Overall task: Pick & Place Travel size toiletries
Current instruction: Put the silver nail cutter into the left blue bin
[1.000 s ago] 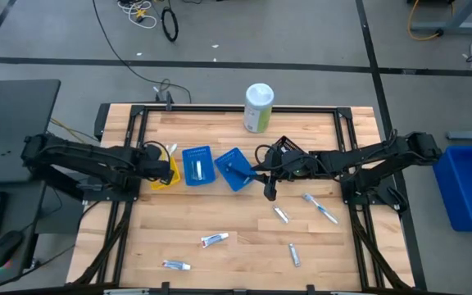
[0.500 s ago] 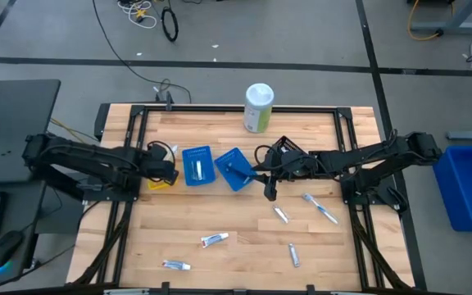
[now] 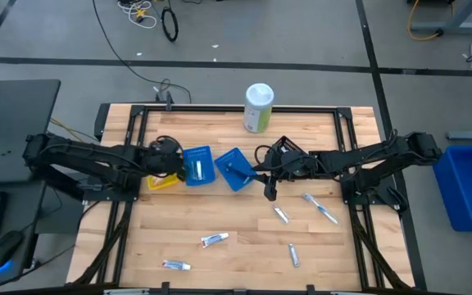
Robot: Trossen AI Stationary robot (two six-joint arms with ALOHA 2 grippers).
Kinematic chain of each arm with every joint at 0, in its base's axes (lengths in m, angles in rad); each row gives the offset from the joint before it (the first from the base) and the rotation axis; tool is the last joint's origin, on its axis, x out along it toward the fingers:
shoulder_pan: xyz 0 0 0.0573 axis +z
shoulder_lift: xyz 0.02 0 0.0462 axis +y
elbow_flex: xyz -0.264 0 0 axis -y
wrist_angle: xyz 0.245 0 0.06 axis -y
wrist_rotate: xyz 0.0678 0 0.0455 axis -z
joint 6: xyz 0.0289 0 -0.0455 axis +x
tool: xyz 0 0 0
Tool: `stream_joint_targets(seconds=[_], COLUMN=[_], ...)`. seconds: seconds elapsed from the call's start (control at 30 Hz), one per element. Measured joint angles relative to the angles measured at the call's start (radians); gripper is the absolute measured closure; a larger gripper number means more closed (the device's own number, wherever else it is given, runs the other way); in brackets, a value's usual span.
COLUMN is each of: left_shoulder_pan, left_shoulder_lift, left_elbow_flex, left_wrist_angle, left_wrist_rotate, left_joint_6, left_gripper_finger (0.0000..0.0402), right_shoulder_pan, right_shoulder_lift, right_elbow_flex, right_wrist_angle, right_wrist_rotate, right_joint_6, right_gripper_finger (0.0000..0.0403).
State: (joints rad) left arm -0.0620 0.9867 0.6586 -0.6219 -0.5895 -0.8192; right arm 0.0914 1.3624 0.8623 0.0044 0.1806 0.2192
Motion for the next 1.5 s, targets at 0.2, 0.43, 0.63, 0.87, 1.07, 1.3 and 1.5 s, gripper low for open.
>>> stream_joint_targets(seconds=[0.2,0.43,0.63,0.87,1.07,1.3,1.5], left_shoulder_pan=[0.000,-0.031,-0.073,-0.115,-0.136,-0.142,-0.142], left_shoulder_lift=[0.042,0.157,0.284,0.428,0.501,0.505,0.505], left_elbow_flex=[0.002,0.002,0.001,0.001,0.002,0.000,0.001], left_wrist_angle=[0.365,0.578,0.664,0.844,0.963,0.961,0.967], left_wrist_rotate=[0.171,0.305,0.328,0.398,0.412,0.411,0.411], left_joint_6=[0.278,0.392,0.404,0.407,0.416,0.415,0.416], left_gripper_finger=[0.0278,0.0266,0.0256,0.0255,0.0255,0.0255,0.0255], right_shoulder_pan=[0.000,0.000,0.000,0.000,0.000,0.002,0.067], right_shoulder_lift=[0.000,0.000,0.000,0.000,0.000,0.000,0.023], right_elbow_flex=[0.000,0.000,0.000,0.000,0.000,0.000,-0.017], right_wrist_angle=[0.000,-0.001,0.000,0.000,-0.003,-0.074,-0.297], right_wrist_rotate=[0.000,0.000,0.000,0.000,0.000,-0.042,-0.206], right_joint_6=[0.000,0.000,0.000,0.000,0.000,0.047,0.369], right_gripper_finger=[0.0268,0.0276,0.0283,0.0279,0.0274,0.0275,0.0272])
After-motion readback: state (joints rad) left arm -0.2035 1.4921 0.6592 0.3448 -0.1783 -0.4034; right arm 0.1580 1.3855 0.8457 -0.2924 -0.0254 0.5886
